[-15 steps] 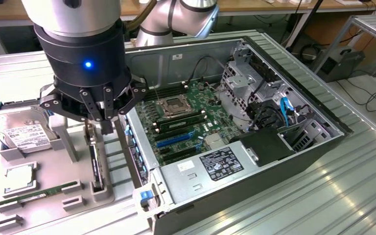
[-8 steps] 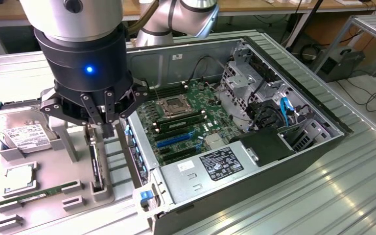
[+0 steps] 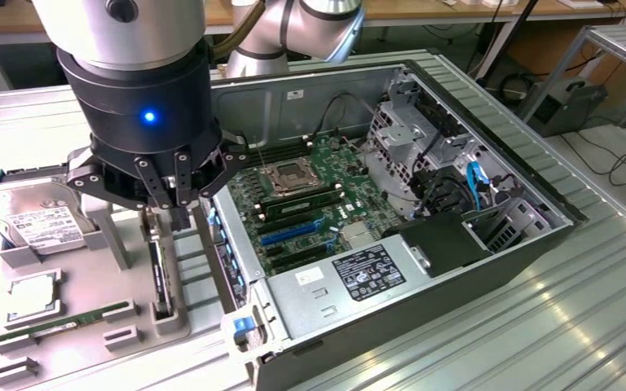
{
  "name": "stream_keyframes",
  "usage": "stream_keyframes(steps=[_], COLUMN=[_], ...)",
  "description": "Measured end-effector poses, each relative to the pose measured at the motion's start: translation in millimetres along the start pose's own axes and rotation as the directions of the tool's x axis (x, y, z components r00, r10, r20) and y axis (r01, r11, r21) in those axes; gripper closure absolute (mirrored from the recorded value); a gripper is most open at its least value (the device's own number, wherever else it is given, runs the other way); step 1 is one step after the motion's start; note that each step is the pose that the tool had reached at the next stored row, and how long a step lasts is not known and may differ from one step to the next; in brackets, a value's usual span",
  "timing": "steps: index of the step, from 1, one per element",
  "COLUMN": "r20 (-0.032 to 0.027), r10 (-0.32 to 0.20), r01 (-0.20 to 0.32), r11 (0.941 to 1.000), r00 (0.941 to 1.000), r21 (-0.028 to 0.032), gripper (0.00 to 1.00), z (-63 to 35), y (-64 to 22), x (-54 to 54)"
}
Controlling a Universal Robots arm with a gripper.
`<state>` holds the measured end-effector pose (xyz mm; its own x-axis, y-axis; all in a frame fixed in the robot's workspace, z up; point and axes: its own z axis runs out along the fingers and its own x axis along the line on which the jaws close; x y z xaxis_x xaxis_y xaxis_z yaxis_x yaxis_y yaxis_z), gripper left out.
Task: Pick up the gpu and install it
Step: 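Pick up the gpu and move the gpu toward the slot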
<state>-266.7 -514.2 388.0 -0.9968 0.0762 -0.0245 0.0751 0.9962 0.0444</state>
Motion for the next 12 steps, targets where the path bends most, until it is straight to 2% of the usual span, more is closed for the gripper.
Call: stream_keyframes(steps=[8,12], r20=[0.0000,0.0000], r10=[0.000,0.000], r01=[0.000,0.000], r11=[1.0000,1.0000], r00=[1.0000,1.0000], r21=[0.0000,0.0000], gripper=[0.89,0.64], z=[0.0,0.0], y=[0.0,0.0], x=[0.0,0.0])
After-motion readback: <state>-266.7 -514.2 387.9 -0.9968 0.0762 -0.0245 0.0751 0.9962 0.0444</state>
